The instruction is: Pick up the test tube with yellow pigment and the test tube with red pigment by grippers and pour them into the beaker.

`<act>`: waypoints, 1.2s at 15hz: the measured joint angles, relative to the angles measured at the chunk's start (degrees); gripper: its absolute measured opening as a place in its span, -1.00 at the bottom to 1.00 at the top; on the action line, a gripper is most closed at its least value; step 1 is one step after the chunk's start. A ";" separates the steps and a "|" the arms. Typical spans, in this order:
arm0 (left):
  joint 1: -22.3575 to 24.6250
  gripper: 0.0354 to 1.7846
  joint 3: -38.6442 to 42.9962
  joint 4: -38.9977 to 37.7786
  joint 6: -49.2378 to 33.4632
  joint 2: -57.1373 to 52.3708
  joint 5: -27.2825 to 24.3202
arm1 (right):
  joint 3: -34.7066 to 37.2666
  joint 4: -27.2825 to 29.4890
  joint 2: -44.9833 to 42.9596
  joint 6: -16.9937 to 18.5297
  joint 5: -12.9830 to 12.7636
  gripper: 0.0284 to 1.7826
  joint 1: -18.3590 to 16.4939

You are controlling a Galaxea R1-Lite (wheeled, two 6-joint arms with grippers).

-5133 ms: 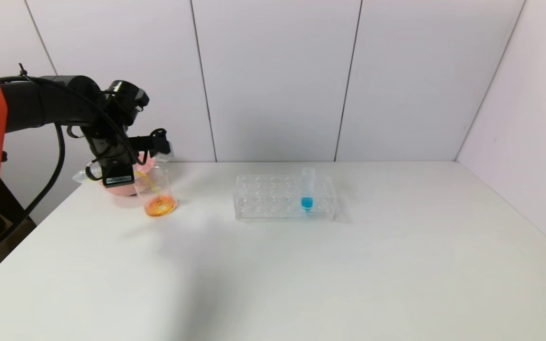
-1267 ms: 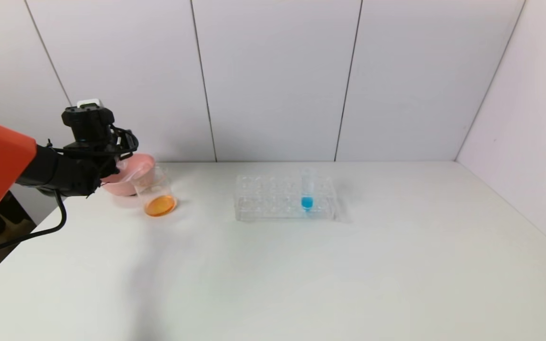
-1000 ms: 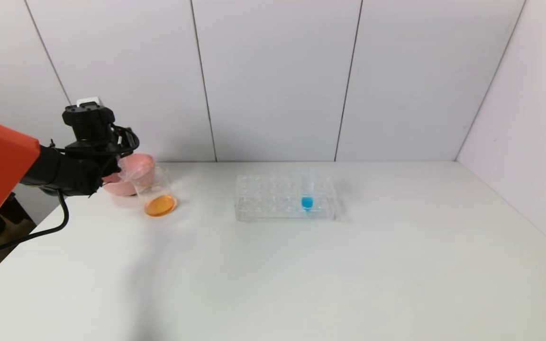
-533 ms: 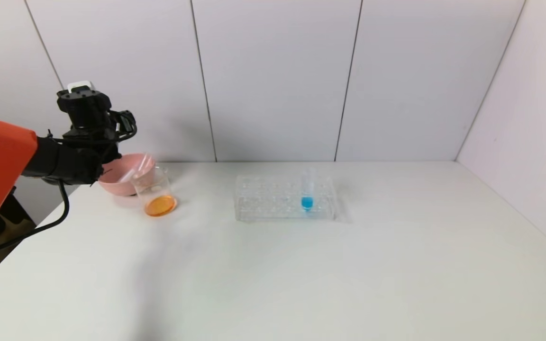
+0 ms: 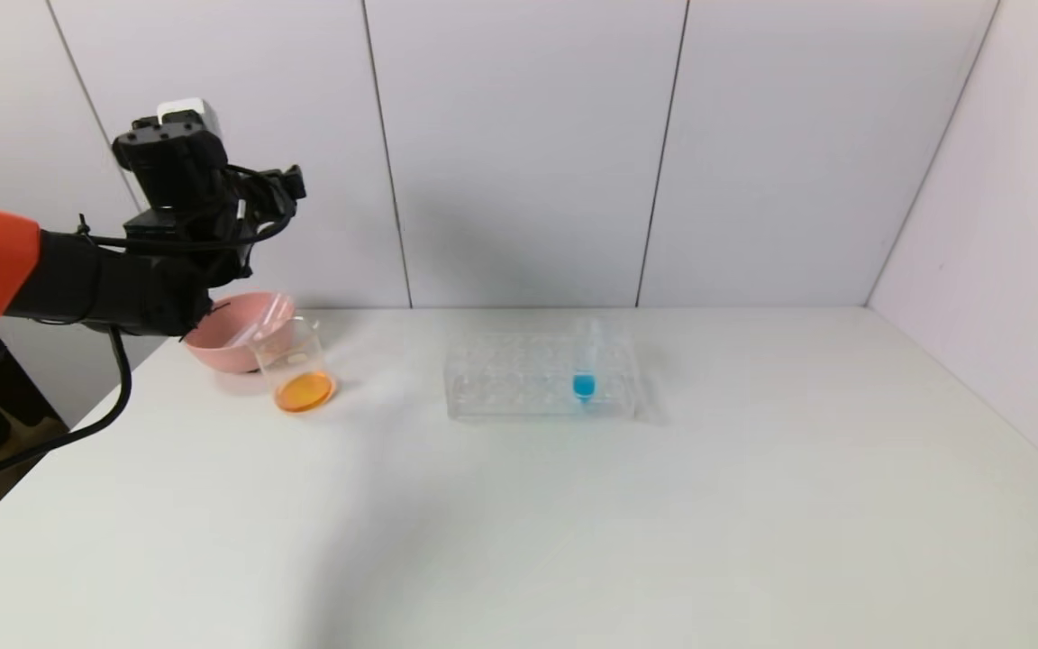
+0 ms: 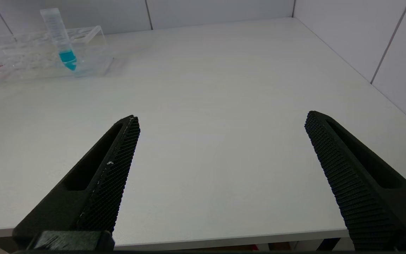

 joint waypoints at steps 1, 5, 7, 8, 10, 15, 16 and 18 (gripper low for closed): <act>-1.50 0.98 0.82 0.29 1.71 -2.01 -0.02 | 0.00 0.00 0.00 -0.02 0.00 0.92 0.00; -4.39 0.98 8.05 0.77 10.09 -12.84 -0.57 | 0.00 0.00 0.00 0.00 -0.02 0.92 0.00; -4.63 0.98 12.86 0.84 13.28 -19.18 -0.85 | 0.00 0.02 0.00 -0.02 -0.02 0.92 0.00; -4.61 0.98 15.43 0.82 14.51 -22.49 -0.88 | 0.00 0.00 0.00 0.00 -0.02 0.92 0.00; -3.93 0.98 21.86 0.82 16.03 -29.33 -0.96 | 0.00 0.00 0.00 0.00 -0.02 0.92 0.00; 0.93 0.98 36.10 1.58 16.55 -46.03 -0.99 | 0.00 0.02 0.00 0.00 -0.02 0.92 0.00; 1.51 0.98 38.03 2.43 16.58 -49.58 -0.96 | 0.00 0.00 0.00 -0.02 -0.02 0.92 0.00; 2.15 0.98 40.95 5.51 16.55 -57.44 -1.01 | 0.00 0.02 0.00 -0.02 0.00 0.92 0.00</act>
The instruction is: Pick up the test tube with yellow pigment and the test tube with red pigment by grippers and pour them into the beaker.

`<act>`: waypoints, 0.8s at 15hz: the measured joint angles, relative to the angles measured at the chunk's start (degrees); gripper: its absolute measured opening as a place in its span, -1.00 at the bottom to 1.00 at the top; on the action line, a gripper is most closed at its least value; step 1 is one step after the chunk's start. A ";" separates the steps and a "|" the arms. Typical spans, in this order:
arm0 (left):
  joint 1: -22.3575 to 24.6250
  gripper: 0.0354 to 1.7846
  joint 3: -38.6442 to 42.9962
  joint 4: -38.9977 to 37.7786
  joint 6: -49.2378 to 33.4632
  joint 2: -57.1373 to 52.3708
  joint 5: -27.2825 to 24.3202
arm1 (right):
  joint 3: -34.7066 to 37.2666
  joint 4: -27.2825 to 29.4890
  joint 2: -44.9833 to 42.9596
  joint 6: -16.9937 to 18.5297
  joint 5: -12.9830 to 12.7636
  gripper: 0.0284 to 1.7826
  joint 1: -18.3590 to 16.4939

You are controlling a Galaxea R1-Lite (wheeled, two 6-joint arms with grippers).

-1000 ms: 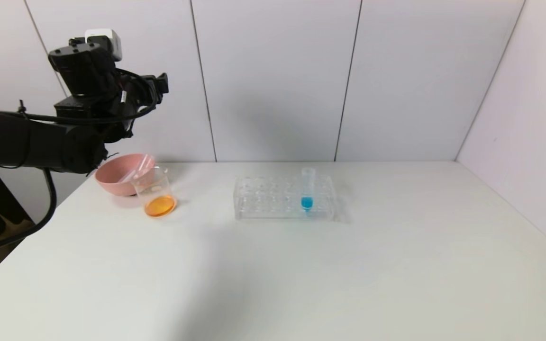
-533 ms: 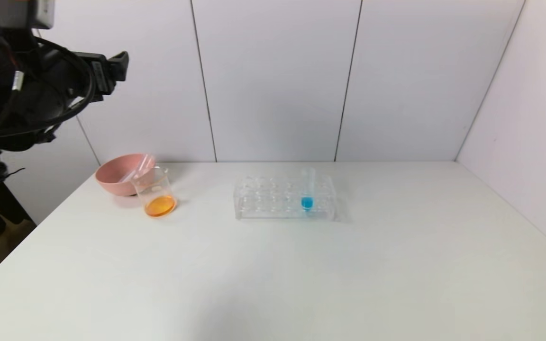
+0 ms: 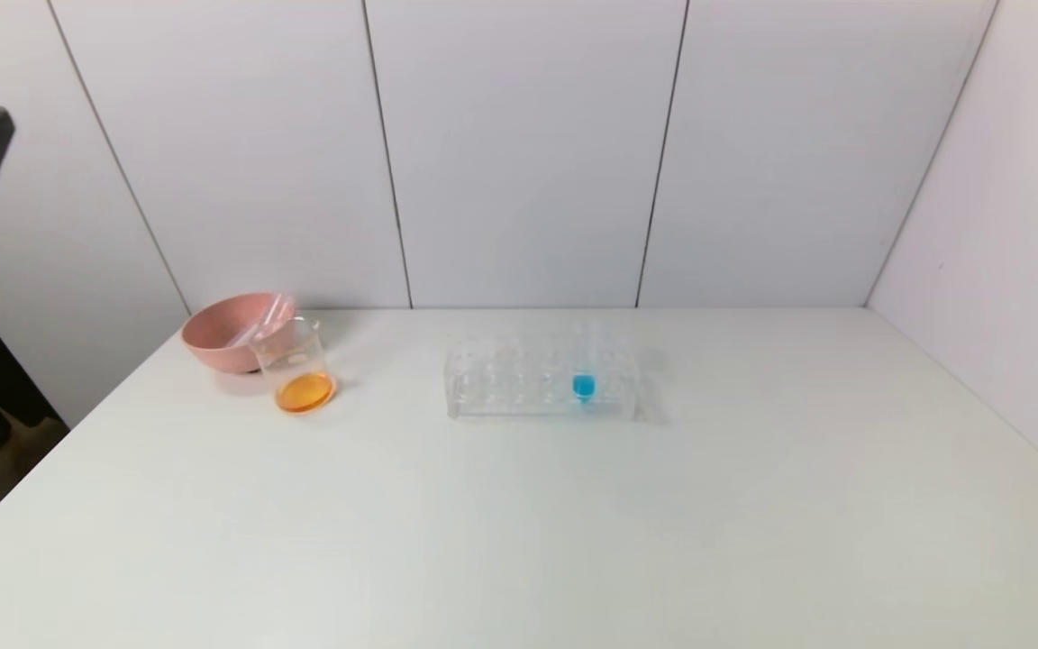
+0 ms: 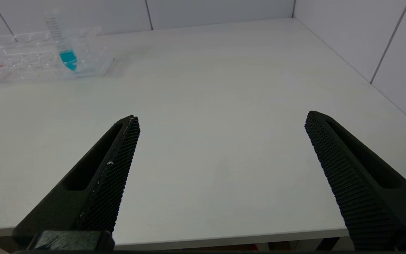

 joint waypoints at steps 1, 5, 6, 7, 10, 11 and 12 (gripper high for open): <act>0.16 0.98 0.87 2.08 -0.09 -3.94 -0.04 | 0.00 -0.02 0.00 0.02 0.00 0.92 0.00; 0.22 0.98 3.38 11.91 -0.45 -20.02 -0.50 | 0.00 0.00 0.00 0.02 -0.02 0.92 0.00; 0.16 0.98 4.34 14.28 -0.50 -24.33 -1.29 | 0.00 -0.02 0.00 0.00 -0.02 0.92 0.00; 0.11 0.98 5.39 16.40 -0.50 -28.33 -2.16 | 0.00 -0.02 0.00 0.02 0.00 0.92 0.00; 0.72 0.98 9.79 23.32 -0.65 -40.02 -4.68 | 0.00 -0.02 0.00 0.02 -0.02 0.92 0.00; 1.32 0.98 11.80 24.78 -0.80 -43.34 -5.99 | 0.00 -0.02 0.00 0.00 -0.02 0.92 0.00; 1.84 0.98 14.18 25.58 -0.91 -46.71 -7.67 | 0.00 -0.02 0.00 0.00 -0.02 0.92 0.00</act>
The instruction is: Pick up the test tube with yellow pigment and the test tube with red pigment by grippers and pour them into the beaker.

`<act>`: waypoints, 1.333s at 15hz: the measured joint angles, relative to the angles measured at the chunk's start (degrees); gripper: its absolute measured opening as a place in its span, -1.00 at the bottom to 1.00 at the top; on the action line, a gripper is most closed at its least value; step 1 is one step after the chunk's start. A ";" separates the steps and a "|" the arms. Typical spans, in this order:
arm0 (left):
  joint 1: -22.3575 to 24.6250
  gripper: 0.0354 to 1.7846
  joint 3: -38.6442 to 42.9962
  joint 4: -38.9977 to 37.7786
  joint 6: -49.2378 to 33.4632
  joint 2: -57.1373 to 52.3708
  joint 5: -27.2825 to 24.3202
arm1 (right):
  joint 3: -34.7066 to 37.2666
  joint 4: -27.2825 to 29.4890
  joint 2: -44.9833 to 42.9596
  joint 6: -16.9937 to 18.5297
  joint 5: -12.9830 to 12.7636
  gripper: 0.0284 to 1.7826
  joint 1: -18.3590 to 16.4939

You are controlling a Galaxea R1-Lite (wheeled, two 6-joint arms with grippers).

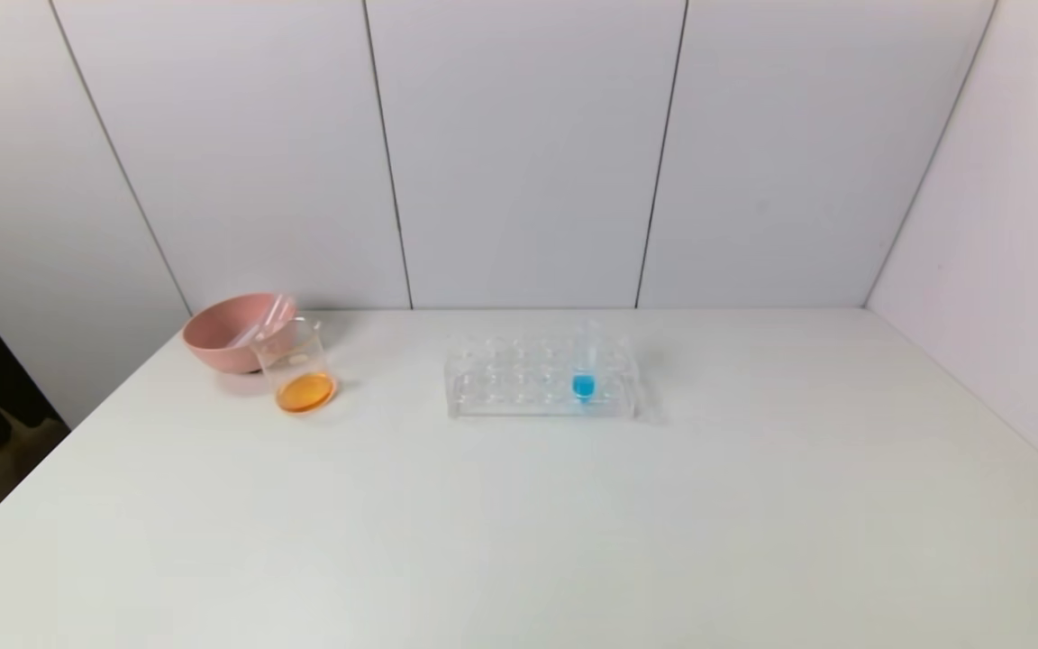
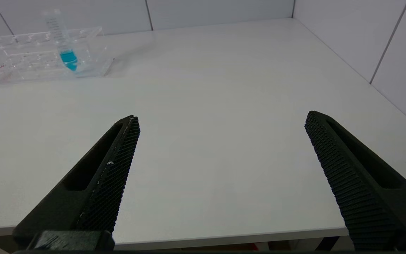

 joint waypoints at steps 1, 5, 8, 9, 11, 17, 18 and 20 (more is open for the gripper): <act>0.34 0.98 2.26 0.38 0.00 -2.99 -1.55 | 0.00 0.02 0.00 0.02 0.00 0.92 0.00; 0.91 0.98 13.01 0.09 -1.82 -10.87 -5.97 | 0.00 0.00 0.00 0.00 0.00 0.92 0.00; 0.96 0.98 23.09 1.16 -5.51 -12.54 -6.30 | 0.00 0.02 0.00 0.00 0.02 0.92 0.00; 0.98 0.98 25.25 3.74 -6.23 -12.78 -6.28 | 0.00 0.00 0.00 0.00 0.00 0.92 0.00; 1.02 0.98 26.69 11.30 -9.16 -12.98 -8.18 | 0.00 0.02 0.00 0.02 0.00 0.92 0.00; 1.07 0.98 27.17 14.75 -11.85 -13.03 -8.90 | 0.00 0.00 0.00 0.02 0.00 0.92 0.00; 1.07 0.98 27.17 14.73 -11.87 -13.03 -8.92 | 0.00 0.00 0.00 0.02 0.00 0.92 0.00; 1.07 0.98 27.20 14.67 -11.85 -13.03 -8.87 | 0.00 0.02 0.00 0.00 0.00 0.92 0.00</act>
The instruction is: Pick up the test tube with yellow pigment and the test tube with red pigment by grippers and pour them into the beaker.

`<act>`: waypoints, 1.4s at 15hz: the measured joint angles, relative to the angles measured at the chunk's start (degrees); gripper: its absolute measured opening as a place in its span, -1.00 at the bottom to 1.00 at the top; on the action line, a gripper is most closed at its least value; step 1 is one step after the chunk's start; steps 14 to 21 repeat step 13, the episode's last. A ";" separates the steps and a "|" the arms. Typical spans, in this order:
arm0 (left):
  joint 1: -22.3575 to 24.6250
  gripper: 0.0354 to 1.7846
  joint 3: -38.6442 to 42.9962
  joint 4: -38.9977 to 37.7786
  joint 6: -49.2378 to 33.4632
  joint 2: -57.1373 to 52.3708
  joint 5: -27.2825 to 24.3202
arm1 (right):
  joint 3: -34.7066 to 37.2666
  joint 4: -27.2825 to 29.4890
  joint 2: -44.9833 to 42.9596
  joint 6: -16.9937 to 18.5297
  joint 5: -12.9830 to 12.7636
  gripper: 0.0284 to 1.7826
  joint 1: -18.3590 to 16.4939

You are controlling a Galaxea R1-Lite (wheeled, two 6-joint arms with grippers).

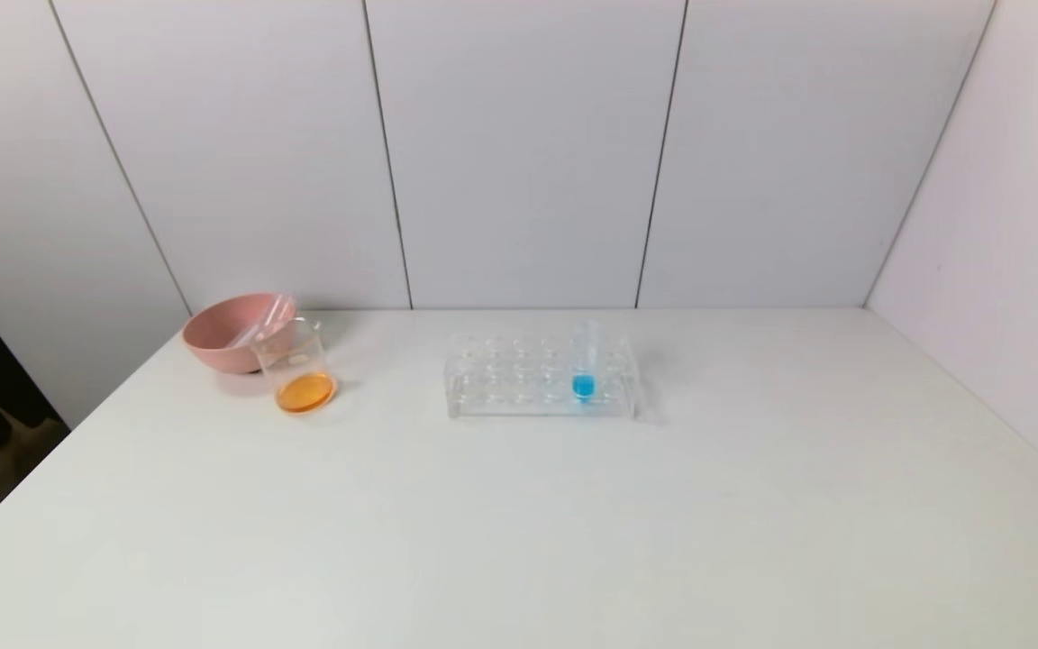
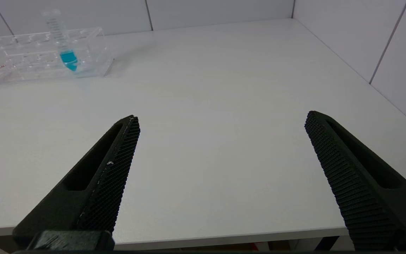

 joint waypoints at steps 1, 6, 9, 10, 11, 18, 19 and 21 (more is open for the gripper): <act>0.00 0.98 0.00 0.00 -0.02 0.00 0.04 | 0.00 -0.02 0.00 0.02 0.00 0.92 0.00; 0.32 0.98 0.00 0.00 0.00 -0.06 0.04 | 0.00 -0.05 0.00 -0.20 0.02 0.92 0.00; 0.34 0.98 0.00 0.00 0.00 -0.06 0.02 | 0.00 -0.16 0.00 -0.41 0.02 0.92 0.00; 0.34 0.98 0.00 0.02 0.00 -0.06 0.04 | 0.00 -0.18 0.00 -0.41 0.02 0.92 0.00; 0.34 0.98 0.00 0.02 0.01 -0.06 0.02 | 0.00 -0.11 0.00 -0.27 0.05 0.92 0.00; 0.34 0.98 0.00 0.02 0.00 -0.06 0.04 | 0.00 -0.02 0.00 -0.09 0.05 0.92 0.00; 0.34 0.98 0.00 0.02 0.00 -0.06 0.04 | 0.00 -0.02 0.00 -0.09 0.05 0.92 0.00; 0.34 0.98 0.00 0.02 0.00 -0.06 0.04 | 0.00 -0.02 0.00 -0.09 0.05 0.92 0.00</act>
